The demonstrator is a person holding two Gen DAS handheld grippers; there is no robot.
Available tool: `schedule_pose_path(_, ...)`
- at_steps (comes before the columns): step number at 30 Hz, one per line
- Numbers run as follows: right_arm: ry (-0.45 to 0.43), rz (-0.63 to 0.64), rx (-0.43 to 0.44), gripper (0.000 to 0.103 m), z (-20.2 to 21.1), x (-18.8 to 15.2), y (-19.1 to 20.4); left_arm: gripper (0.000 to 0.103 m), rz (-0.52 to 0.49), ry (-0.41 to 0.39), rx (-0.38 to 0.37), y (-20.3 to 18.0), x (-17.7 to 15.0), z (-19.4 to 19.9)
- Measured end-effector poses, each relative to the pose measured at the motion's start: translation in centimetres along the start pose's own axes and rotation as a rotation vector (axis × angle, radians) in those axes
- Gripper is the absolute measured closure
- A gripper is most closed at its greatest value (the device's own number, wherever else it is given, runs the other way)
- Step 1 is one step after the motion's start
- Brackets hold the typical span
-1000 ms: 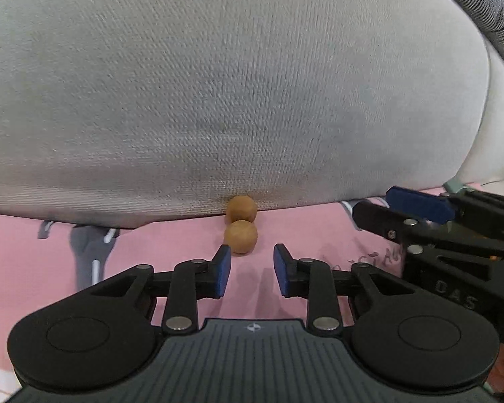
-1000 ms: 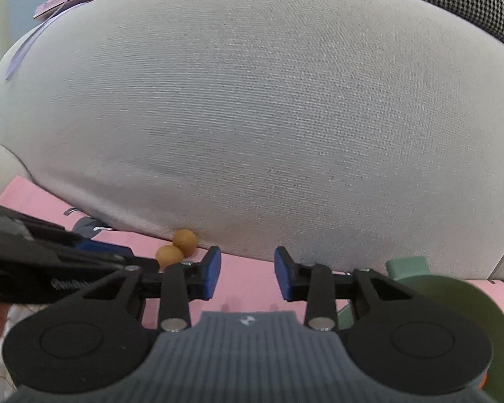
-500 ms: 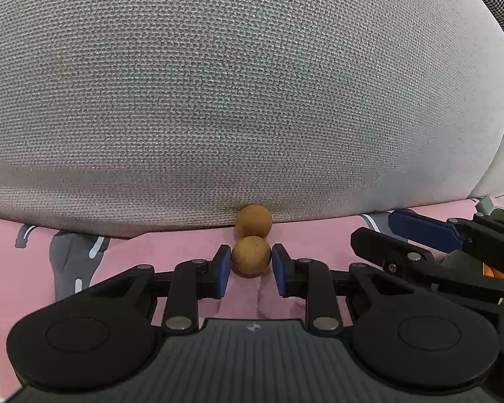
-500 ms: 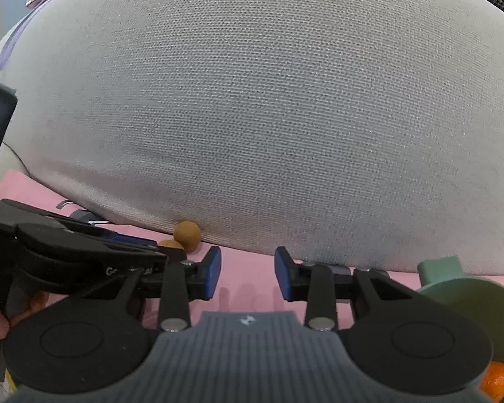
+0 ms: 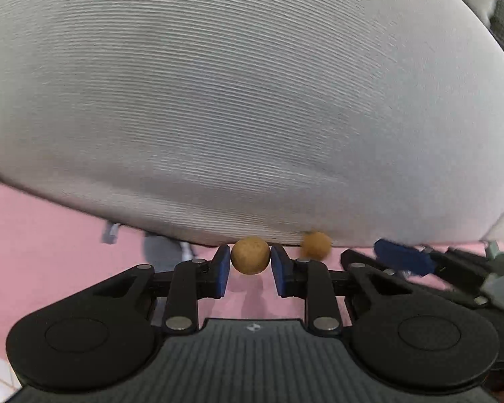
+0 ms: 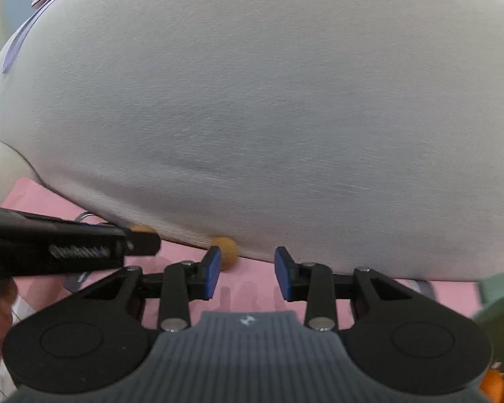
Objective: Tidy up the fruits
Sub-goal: 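Close the left tool on one tan ball while the right tool closes on the other, then carry the left tool's tan ball over the colander while the right tool carries its ball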
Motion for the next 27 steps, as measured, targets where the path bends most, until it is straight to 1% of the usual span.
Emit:
schedule_pose_path(5,0.032,0.029,-0.001,0.07,-2.1,-0.5,1.1,0.074,0.02,-0.013,0.009,1.3,0.0,1.1)
schedule_pose_path(10,0.059,0.02,-0.015,0.07,-3.7,-0.6,1.1,0.074,0.024,-0.011,0.006,2.2,-0.1,1.7)
schedule_pose_path(13,0.067,0.017,-0.014,0.071,-3.9,-0.8,1.0,0.074,0.031,-0.009,0.007,2.8,-0.2,1.9)
schedule_pose_path(14,0.07,0.017,-0.013,0.073,-4.0,-0.8,1.0,0.074,0.033,-0.008,0.008,2.8,-0.1,1.9)
schedule_pose_path(15,0.076,0.018,-0.01,0.08,-4.2,-0.9,1.0,0.074,0.033,-0.008,0.008,2.7,-0.1,1.9)
schedule_pose_path(20,0.075,0.018,-0.008,0.08,-4.0,-1.3,1.3,0.074,0.032,-0.005,0.004,2.4,-0.7,2.5)
schedule_pose_path(23,0.064,0.022,-0.004,0.08,-2.6,-0.7,1.5,0.074,0.038,0.002,0.007,1.6,-0.5,3.0)
schedule_pose_path(27,0.032,0.033,0.007,0.08,-0.3,-0.2,1.3,0.074,0.046,-0.008,0.007,0.9,-0.5,5.2)
Point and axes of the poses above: each gripper's, at about its wrist camera, not at the fingertips, and z roughly against the way its jaws point, y to its left, x to its top, the point moved 1 cm from there along -z, roughly the way its jaws point, and after that the axes turned 12 degrees about -y, right-handed, at the moved point
